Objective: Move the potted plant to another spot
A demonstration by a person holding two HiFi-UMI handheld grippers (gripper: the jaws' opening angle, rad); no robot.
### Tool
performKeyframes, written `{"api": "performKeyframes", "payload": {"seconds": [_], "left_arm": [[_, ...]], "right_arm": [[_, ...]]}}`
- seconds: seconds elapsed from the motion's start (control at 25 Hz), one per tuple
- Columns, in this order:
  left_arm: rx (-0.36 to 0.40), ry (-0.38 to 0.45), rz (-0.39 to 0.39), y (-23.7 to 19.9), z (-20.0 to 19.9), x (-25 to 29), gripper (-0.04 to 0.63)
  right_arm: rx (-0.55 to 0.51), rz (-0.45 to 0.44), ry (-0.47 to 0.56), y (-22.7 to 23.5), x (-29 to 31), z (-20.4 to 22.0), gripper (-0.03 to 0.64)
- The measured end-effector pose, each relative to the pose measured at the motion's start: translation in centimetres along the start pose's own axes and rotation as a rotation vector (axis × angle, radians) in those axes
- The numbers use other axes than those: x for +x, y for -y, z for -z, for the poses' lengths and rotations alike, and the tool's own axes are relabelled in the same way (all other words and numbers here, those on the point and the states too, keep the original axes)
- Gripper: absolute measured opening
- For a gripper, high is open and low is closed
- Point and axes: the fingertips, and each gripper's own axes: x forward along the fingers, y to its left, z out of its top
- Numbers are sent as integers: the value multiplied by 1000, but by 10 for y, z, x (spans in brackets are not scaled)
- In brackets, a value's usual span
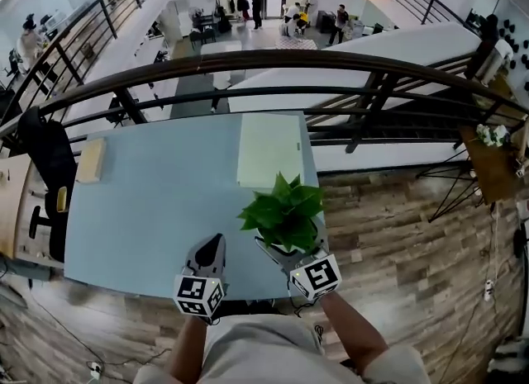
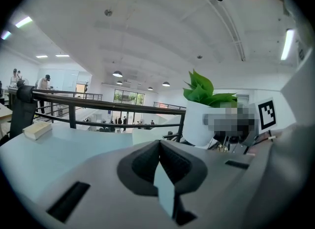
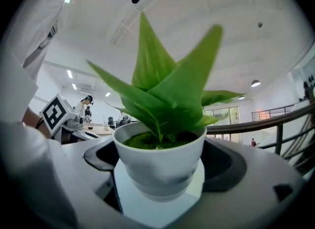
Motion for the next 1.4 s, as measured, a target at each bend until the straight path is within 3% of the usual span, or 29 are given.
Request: {"api": "performKeyframes", "payload": {"seconds": [0.4,0.76,0.96,1.4], "left_arm": [[-48,21,-160,-51,15,-61,11],[-79,54,-297,-68,17,-77,11],[-83,53,-335,-125,21,-113,11],[-178,79,-489,-190,46,-154,11]], "right_arm": [[-10,-195,4,-76,37,-1,508],[-13,-356,33,-97,58,-12,508],[-33,-450,53,-161,100,-18,508],[-62,-590,-13,-218,146,4,508]]}}
